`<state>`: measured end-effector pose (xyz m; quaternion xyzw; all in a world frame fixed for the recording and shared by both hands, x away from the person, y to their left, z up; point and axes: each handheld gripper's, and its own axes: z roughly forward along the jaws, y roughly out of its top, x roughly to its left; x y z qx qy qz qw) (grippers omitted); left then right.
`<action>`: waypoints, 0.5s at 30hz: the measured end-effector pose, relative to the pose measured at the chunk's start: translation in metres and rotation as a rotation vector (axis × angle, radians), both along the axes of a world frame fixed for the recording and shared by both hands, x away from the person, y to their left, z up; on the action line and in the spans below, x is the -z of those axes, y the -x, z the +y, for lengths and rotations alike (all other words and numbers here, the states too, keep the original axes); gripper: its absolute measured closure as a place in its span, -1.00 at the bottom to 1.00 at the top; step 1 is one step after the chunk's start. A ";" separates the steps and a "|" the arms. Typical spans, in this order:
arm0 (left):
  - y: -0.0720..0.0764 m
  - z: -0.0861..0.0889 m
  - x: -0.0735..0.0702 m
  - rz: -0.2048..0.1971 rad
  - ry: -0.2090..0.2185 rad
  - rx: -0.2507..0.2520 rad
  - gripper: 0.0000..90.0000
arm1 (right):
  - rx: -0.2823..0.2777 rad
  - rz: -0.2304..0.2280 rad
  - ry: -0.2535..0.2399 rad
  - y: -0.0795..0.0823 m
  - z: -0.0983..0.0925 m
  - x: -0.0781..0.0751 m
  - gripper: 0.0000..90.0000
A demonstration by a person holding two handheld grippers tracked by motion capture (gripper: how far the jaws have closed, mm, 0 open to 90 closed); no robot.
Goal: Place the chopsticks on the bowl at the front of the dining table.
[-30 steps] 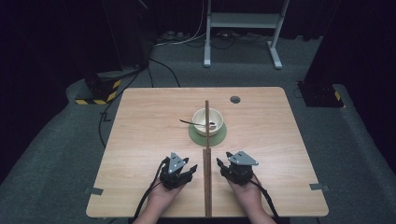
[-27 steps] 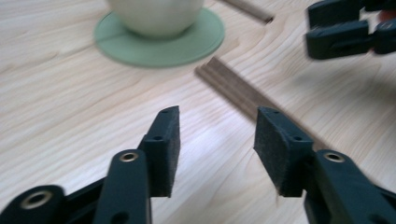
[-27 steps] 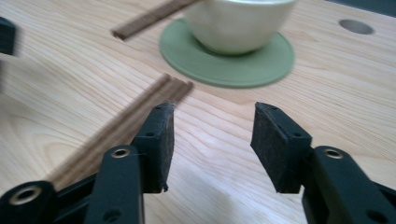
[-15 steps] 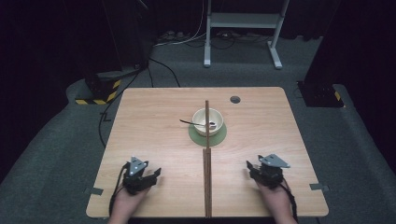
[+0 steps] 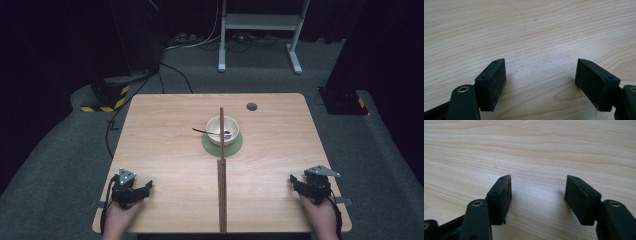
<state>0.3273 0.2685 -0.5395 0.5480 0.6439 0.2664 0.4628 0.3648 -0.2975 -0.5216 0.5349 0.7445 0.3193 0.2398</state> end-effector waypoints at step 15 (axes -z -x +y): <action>0.001 -0.001 0.000 -0.009 0.025 -0.004 -0.39 | 0.016 -0.013 0.006 0.000 0.001 0.001 -0.21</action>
